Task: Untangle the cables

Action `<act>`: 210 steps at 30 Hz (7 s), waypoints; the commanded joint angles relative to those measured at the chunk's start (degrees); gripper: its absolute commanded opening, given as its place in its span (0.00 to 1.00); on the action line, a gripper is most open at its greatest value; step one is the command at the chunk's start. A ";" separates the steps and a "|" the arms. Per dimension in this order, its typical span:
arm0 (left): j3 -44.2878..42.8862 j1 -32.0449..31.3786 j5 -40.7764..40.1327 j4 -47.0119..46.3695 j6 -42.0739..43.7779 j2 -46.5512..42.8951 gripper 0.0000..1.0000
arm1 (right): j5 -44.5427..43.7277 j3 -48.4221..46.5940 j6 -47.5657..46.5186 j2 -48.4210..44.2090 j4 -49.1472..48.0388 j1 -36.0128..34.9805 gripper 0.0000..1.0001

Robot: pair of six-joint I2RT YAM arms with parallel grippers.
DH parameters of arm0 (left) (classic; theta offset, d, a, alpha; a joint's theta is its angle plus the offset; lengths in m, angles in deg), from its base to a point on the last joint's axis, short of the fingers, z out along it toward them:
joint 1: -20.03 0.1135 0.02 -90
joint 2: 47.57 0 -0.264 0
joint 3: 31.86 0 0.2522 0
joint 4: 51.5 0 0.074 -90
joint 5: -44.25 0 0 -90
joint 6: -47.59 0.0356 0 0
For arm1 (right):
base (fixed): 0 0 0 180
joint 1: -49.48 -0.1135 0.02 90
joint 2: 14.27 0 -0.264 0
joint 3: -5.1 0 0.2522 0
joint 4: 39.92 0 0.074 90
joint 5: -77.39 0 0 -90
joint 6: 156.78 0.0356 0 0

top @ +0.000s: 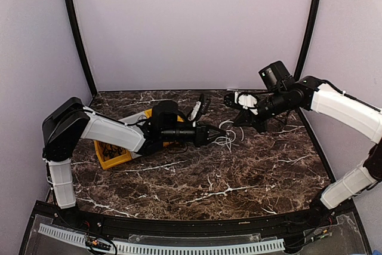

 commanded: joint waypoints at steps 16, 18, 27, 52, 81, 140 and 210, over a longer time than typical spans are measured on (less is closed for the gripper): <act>1.40 -0.31 1.50 -4.18 0.07 -0.90 0.16 | -1.04 -2.46 2.53 0.96 -1.99 0.41 0.00; 1.71 -0.30 1.05 -4.43 0.02 -0.91 0.14 | -0.92 -2.65 2.87 0.87 -1.99 0.57 0.00; -0.65 -0.56 -6.91 -3.16 -0.38 3.81 0.55 | 4.86 -5.41 2.81 0.62 0.24 1.42 0.00; 5.36 -3.44 -4.33 -10.29 -5.57 9.85 0.05 | 6.01 -16.11 5.73 -5.12 -4.61 13.67 0.00; 13.50 -4.22 -10.22 -12.72 -5.60 1.68 0.31 | 8.44 -13.16 10.05 -4.81 -8.95 18.14 0.00; -8.75 -5.23 -15.91 -2.98 9.38 8.32 0.34 | 11.73 -10.11 8.00 -5.08 -6.51 9.12 0.00; -6.21 12.36 -20.12 23.86 19.68 -10.32 0.00 | 12.73 29.76 8.09 -12.98 -20.11 17.01 0.47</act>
